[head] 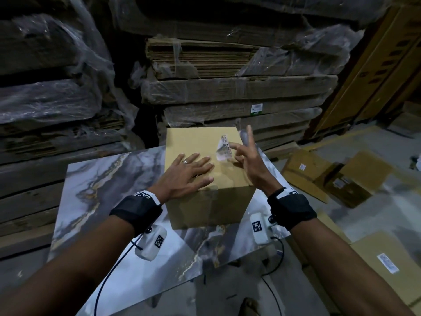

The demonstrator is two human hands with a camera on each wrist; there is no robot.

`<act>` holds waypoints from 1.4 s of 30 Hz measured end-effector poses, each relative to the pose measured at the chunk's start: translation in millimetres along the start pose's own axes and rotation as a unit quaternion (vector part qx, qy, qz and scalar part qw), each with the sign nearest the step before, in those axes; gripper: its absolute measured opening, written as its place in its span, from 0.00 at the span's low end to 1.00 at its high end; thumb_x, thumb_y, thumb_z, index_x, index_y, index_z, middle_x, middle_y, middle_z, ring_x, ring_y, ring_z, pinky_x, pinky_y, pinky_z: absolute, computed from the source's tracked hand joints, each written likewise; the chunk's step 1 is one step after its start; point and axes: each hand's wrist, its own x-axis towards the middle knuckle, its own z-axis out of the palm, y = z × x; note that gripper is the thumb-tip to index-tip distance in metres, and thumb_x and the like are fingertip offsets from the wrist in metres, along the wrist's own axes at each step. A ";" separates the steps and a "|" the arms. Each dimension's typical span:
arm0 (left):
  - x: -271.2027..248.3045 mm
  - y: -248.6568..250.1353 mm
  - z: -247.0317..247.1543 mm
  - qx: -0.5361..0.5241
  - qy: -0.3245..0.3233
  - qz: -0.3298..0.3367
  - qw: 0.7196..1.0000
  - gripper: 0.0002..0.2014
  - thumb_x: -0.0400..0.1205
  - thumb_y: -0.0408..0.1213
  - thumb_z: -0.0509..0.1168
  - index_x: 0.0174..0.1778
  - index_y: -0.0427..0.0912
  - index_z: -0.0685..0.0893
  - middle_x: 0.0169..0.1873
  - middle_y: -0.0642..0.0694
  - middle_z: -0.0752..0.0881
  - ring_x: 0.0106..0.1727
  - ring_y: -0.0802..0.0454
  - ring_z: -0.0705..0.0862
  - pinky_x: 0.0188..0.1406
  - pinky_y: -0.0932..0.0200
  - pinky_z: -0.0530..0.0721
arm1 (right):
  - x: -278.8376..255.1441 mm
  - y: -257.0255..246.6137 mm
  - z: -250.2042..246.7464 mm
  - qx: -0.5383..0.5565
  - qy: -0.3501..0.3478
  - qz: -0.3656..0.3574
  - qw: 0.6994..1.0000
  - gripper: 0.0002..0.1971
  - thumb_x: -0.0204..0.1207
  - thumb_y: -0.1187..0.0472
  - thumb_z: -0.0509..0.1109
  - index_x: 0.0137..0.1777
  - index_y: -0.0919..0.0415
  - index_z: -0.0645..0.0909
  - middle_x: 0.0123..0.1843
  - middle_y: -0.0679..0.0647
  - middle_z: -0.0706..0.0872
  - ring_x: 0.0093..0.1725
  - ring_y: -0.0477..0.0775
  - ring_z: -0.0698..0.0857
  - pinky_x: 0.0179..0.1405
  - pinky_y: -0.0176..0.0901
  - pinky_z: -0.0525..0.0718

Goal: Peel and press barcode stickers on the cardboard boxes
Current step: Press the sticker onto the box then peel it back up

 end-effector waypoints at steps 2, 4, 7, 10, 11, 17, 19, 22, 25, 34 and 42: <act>-0.3 0.0 0.8 0.000 0.005 -0.001 1.000 0.32 0.87 0.68 0.44 0.87 0.63 0.62 0.87 0.61 0.57 0.89 0.54 0.50 0.87 0.38 0.47 | 0.8 2.6 -9.0 -0.024 0.011 -0.025 0.999 0.43 0.84 0.59 0.67 0.90 0.35 0.45 0.58 0.50 0.85 0.44 0.40 0.83 0.52 0.45 0.80; -0.3 -0.2 2.4 0.001 0.013 -0.001 1.000 0.32 0.87 0.69 0.44 0.87 0.63 0.62 0.87 0.61 0.58 0.89 0.54 0.50 0.87 0.39 0.47 | -2.1 0.4 -14.1 -0.067 0.005 -0.067 0.995 0.42 0.85 0.66 0.64 0.88 0.32 0.48 0.64 0.46 0.85 0.57 0.40 0.85 0.59 0.47 0.81; -1.3 0.4 4.1 0.007 0.032 0.005 0.999 0.32 0.87 0.69 0.43 0.87 0.62 0.63 0.87 0.60 0.59 0.89 0.53 0.52 0.86 0.39 0.49 | -4.7 1.6 -18.9 -0.218 0.010 -0.171 0.961 0.41 0.76 0.59 0.63 0.88 0.36 0.56 0.89 0.50 0.64 0.85 0.48 0.66 0.79 0.46 0.71; -1.5 1.8 3.9 -0.008 0.057 0.002 0.998 0.31 0.88 0.65 0.44 0.85 0.59 0.68 0.86 0.57 0.64 0.88 0.52 0.57 0.85 0.40 0.53 | 0.4 22.3 -15.9 -0.475 0.055 -0.190 0.858 0.32 0.79 0.44 0.56 0.86 0.38 0.64 0.92 0.53 0.55 0.90 0.58 0.50 0.88 0.68 0.48; -1.8 1.2 3.7 -0.026 0.071 -0.007 0.997 0.30 0.88 0.64 0.45 0.84 0.57 0.71 0.85 0.55 0.67 0.87 0.52 0.60 0.85 0.41 0.56 | 3.1 31.7 -14.3 -0.528 0.067 -0.179 0.828 0.31 0.81 0.41 0.52 0.87 0.38 0.62 0.93 0.54 0.51 0.91 0.61 0.46 0.87 0.72 0.45; -3.8 -4.8 0.6 -0.088 0.182 -0.109 0.973 0.24 0.81 0.53 0.58 0.68 0.50 0.88 0.74 0.46 0.82 0.77 0.42 0.75 0.76 0.43 0.72 | 8.7 54.2 -0.7 -0.590 0.056 -0.052 0.804 0.35 0.81 0.34 0.44 0.86 0.46 0.60 0.92 0.58 0.48 0.88 0.70 0.57 0.79 0.72 0.67; -3.9 -4.2 -0.6 -0.078 0.188 -0.158 0.966 0.22 0.81 0.51 0.59 0.67 0.52 0.88 0.75 0.45 0.81 0.79 0.40 0.72 0.76 0.41 0.69 | 9.6 52.5 4.4 -0.593 0.042 -0.036 0.803 0.34 0.82 0.34 0.47 0.83 0.49 0.63 0.91 0.59 0.51 0.86 0.73 0.61 0.76 0.71 0.72; -3.9 -3.4 -0.7 -0.068 0.179 -0.203 0.960 0.23 0.81 0.54 0.58 0.69 0.55 0.85 0.77 0.39 0.77 0.81 0.36 0.66 0.79 0.38 0.65 | 12.0 44.6 11.8 -0.592 0.042 -0.029 0.804 0.29 0.87 0.38 0.55 0.83 0.51 0.64 0.91 0.62 0.50 0.84 0.76 0.63 0.75 0.69 0.72; -1.5 -2.1 -4.5 -0.085 0.136 -0.265 0.951 0.32 0.77 0.60 0.55 0.78 0.55 0.76 0.82 0.34 0.65 0.84 0.32 0.58 0.82 0.35 0.60 | 16.4 36.6 17.6 -0.597 0.043 -0.019 0.801 0.28 0.87 0.40 0.56 0.83 0.52 0.64 0.90 0.64 0.49 0.83 0.77 0.64 0.75 0.69 0.72; 5.0 12.5 -10.3 -0.130 0.127 -0.364 0.914 0.39 0.78 0.62 0.61 0.84 0.49 0.64 0.80 0.29 0.62 0.75 0.25 0.70 0.73 0.36 0.75 | 13.7 40.8 20.7 -0.599 0.060 -0.043 0.797 0.27 0.86 0.42 0.58 0.82 0.52 0.68 0.89 0.63 0.57 0.78 0.76 0.70 0.72 0.68 0.74; -23.3 23.2 -17.0 -0.102 0.182 -0.411 0.887 0.31 0.72 0.63 0.60 0.67 0.48 0.74 0.62 0.33 0.74 0.56 0.30 0.80 0.53 0.40 0.85 | 3.9 35.4 37.2 -0.591 0.036 -0.126 0.796 0.24 0.81 0.46 0.59 0.72 0.56 0.77 0.83 0.63 0.69 0.65 0.77 0.80 0.57 0.64 0.83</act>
